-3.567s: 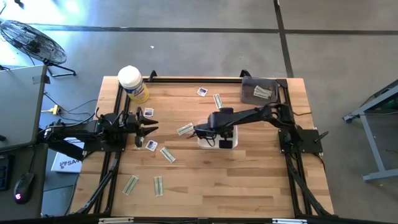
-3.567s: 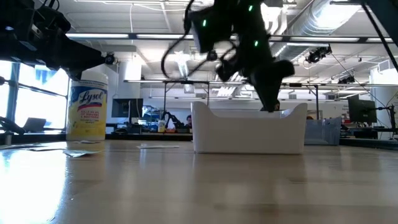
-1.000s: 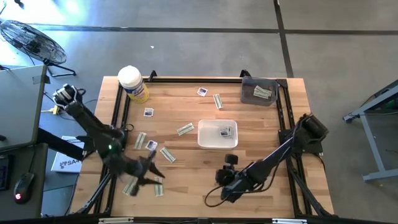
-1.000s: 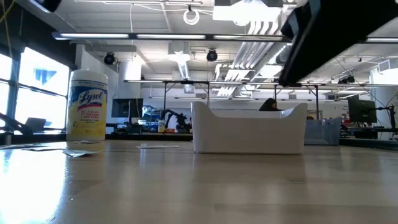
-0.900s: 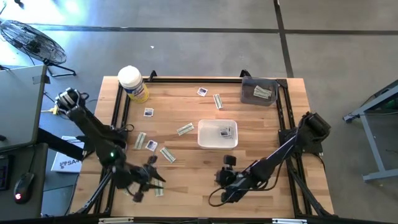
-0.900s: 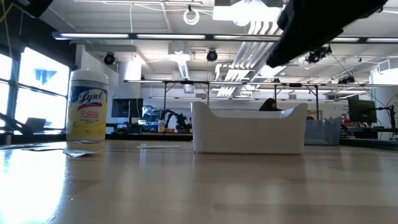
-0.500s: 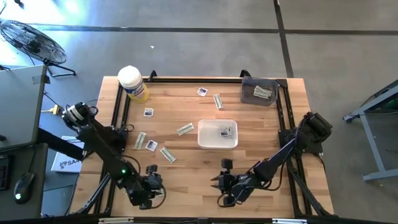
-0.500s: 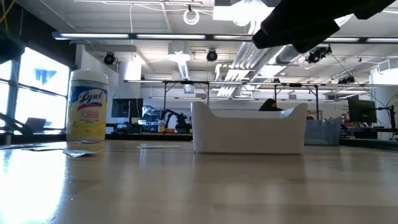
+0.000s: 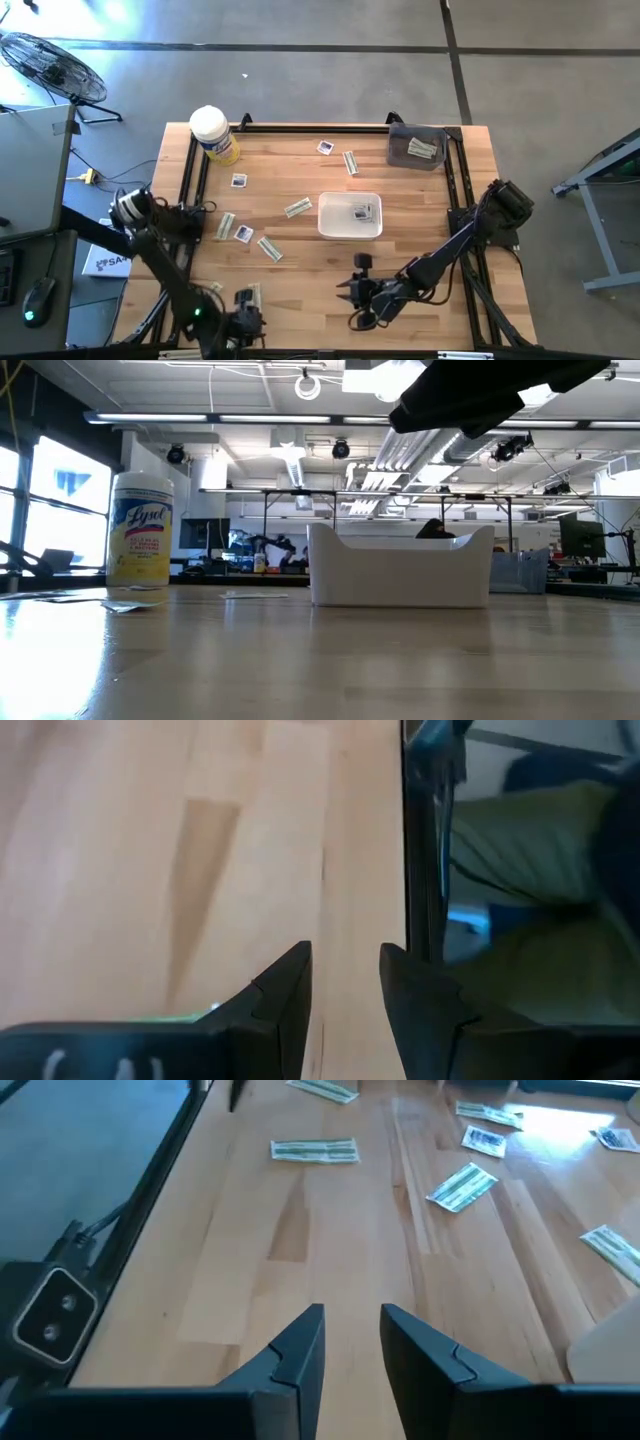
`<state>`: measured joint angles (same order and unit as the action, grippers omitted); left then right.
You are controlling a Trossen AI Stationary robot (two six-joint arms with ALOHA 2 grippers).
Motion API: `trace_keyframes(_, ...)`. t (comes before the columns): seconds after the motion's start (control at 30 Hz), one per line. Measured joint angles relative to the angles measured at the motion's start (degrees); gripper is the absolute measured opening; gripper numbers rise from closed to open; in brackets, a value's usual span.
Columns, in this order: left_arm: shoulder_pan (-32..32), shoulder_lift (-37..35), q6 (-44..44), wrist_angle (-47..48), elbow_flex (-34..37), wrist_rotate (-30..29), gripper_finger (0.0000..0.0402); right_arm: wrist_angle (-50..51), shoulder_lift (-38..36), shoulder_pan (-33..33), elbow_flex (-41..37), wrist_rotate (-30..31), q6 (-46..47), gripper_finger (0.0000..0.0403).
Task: Pick & Place First Aid Supplies
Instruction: Put the green bandage into the black bin
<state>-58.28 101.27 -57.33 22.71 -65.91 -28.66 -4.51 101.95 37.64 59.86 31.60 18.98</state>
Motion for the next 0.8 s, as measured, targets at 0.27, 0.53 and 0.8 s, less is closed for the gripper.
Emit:
trace_keyframes(0.27,-1.3,7.3,-11.9,10.3,-2.7,-3.0,0.012,-0.5,0.0,-0.2,0.0,-0.1,-1.8,0.0094)
trace_keyframes(0.53,-1.3,7.8,-15.1,16.3,-2.8,-6.5,0.012,-1.4,0.0,-0.4,0.1,-0.6,-4.1,0.0094)
trace_keyframes(0.8,-0.2,9.0,-14.7,15.9,-2.7,-5.4,0.012,-1.8,0.0,-0.4,0.1,-1.8,-4.0,0.0094)
